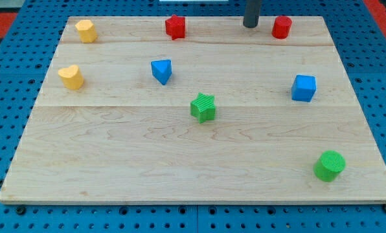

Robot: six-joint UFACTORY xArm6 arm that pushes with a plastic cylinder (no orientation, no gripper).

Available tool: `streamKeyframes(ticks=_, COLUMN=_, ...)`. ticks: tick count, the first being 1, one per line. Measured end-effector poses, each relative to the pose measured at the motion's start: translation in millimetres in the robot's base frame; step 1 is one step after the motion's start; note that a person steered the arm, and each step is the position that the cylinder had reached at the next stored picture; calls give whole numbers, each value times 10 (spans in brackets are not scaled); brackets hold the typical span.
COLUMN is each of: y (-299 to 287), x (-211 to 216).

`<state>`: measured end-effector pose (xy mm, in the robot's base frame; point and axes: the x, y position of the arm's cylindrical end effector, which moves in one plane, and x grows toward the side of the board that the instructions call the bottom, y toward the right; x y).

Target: Push the red circle downwards

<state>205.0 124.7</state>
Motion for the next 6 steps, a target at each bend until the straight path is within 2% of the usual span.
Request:
streamKeyframes(ticks=1, y=209, x=-132)
streamKeyframes(ticks=3, y=668, x=-138)
streamKeyframes(ticks=4, y=580, x=105)
streamKeyframes(ticks=5, y=131, x=580)
streamKeyframes(ticks=6, y=206, x=658)
